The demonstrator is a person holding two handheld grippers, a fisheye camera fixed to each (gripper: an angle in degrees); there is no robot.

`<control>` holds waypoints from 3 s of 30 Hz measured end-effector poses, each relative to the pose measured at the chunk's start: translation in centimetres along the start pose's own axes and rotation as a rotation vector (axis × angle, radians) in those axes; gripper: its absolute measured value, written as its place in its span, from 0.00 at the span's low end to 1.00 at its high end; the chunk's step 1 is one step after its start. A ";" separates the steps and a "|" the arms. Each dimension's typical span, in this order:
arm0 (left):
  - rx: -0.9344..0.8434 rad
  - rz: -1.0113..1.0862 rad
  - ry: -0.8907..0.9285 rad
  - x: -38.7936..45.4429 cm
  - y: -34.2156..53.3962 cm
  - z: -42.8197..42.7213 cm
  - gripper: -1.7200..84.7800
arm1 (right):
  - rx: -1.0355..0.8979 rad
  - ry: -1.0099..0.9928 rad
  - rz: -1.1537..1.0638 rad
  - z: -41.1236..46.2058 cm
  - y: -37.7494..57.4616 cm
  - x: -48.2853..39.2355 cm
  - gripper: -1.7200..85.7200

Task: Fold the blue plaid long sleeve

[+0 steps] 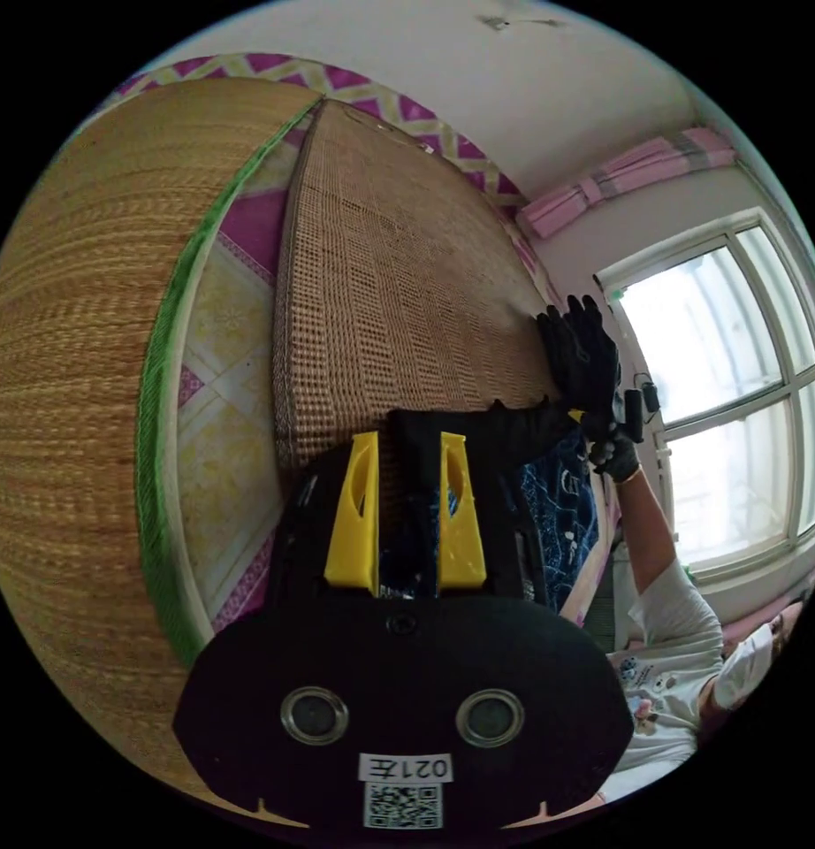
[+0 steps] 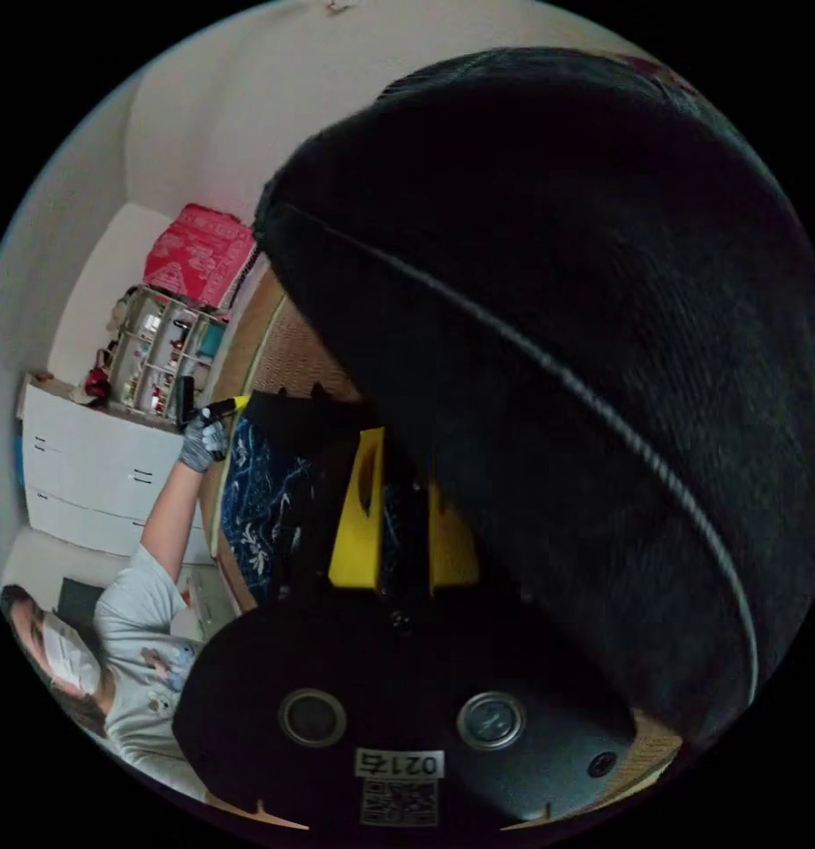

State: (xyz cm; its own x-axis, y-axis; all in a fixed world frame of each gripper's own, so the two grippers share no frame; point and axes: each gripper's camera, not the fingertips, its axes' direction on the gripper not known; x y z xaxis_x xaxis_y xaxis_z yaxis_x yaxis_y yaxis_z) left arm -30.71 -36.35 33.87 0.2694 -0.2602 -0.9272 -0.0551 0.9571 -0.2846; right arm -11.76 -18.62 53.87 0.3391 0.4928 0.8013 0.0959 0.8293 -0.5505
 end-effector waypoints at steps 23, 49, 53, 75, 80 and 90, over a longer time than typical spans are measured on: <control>0.331 0.647 0.323 16.4 42.3 -24.0 0.01 | 0.100 -0.295 -0.632 -18.3 38.0 -23.3 0.02; 0.160 0.311 0.068 8.0 71.8 -11.4 0.01 | 0.042 0.034 -0.657 -7.0 55.4 -32.7 0.08; 0.221 0.316 -0.027 10.0 68.7 -9.9 0.01 | 0.148 0.181 -0.822 -0.3 47.0 -42.0 0.08; 0.284 0.235 -0.080 9.4 70.7 -2.6 0.01 | -0.105 0.500 -0.963 26.8 29.9 -57.3 0.08; 0.303 0.226 -0.085 9.2 71.3 -1.5 0.01 | -0.084 0.313 -0.786 22.9 28.1 -54.0 0.05; 0.290 0.218 -0.066 9.9 71.5 2.9 0.01 | 0.197 -0.150 -0.475 2.4 28.6 -40.3 0.03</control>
State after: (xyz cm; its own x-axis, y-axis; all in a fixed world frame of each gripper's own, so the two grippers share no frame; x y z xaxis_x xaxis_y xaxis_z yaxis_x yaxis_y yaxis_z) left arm -29.23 29.90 5.05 0.3433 -0.0466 -0.9381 0.1540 0.9880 0.0073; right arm -24.91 -14.18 6.38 0.1619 0.0716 0.9842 0.0238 0.9968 -0.0764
